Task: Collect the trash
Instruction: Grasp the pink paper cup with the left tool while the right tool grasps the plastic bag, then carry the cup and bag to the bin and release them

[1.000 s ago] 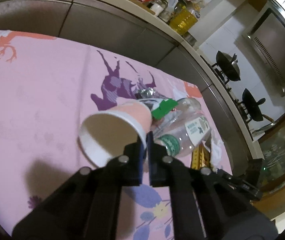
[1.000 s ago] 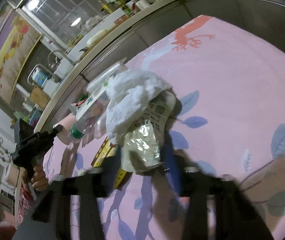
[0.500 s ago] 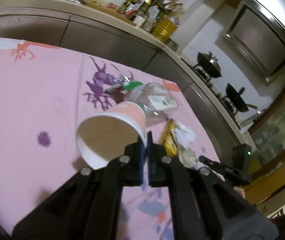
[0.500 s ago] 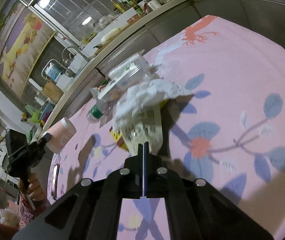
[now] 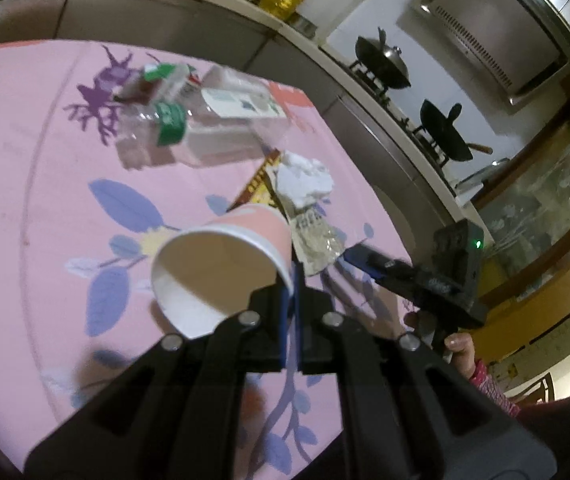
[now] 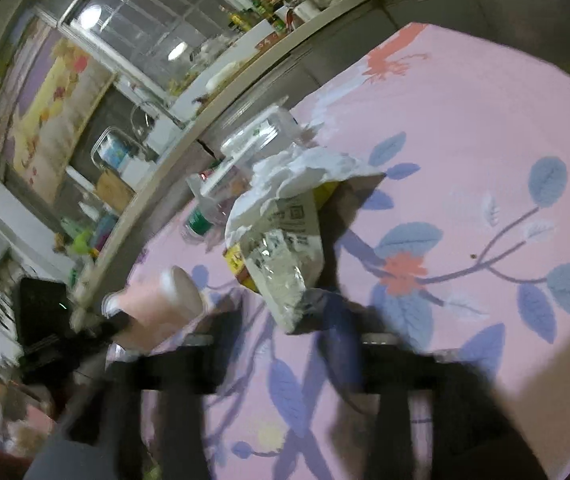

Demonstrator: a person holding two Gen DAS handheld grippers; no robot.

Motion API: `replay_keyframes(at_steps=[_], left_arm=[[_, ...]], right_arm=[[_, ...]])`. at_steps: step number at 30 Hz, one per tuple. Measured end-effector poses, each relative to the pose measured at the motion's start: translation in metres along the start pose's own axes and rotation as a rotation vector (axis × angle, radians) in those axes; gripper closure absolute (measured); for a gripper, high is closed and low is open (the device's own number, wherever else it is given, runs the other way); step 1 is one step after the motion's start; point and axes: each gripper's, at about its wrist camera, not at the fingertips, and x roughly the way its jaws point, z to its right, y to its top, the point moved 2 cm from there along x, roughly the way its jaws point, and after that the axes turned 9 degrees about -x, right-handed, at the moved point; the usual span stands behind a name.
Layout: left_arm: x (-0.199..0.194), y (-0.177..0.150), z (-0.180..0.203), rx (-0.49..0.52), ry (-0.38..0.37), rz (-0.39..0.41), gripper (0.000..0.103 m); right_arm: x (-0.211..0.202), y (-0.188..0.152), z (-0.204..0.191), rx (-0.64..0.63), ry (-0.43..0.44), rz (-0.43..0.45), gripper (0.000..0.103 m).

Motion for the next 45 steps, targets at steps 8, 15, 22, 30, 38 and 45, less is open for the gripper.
replay_keyframes(at_steps=[8,15,22,30,38,45], left_arm=[[0.011,-0.003,-0.004,-0.003,0.024,-0.022,0.101],[0.01,-0.004,0.003,0.011,0.013,-0.033,0.101],[0.002,-0.003,0.02,0.034,-0.015,-0.021,0.101],[0.004,0.006,0.051,0.091,-0.033,-0.031,0.101],[0.065,0.014,0.119,0.244,-0.058,-0.145,0.101],[0.166,0.044,0.212,0.374,-0.144,-0.237,0.101]], right_arm=[[0.012,0.011,0.003,-0.09,-0.074,-0.077,0.029],[0.032,0.0,-0.009,-0.16,-0.031,-0.19,0.087],[-0.004,-0.008,-0.019,-0.028,0.212,-0.184,0.089],[-0.027,-0.029,-0.016,-0.029,0.204,-0.21,0.089],[-0.08,-0.033,0.016,0.001,0.168,-0.118,0.089],[-0.164,0.002,0.086,0.118,0.01,0.17,0.089]])
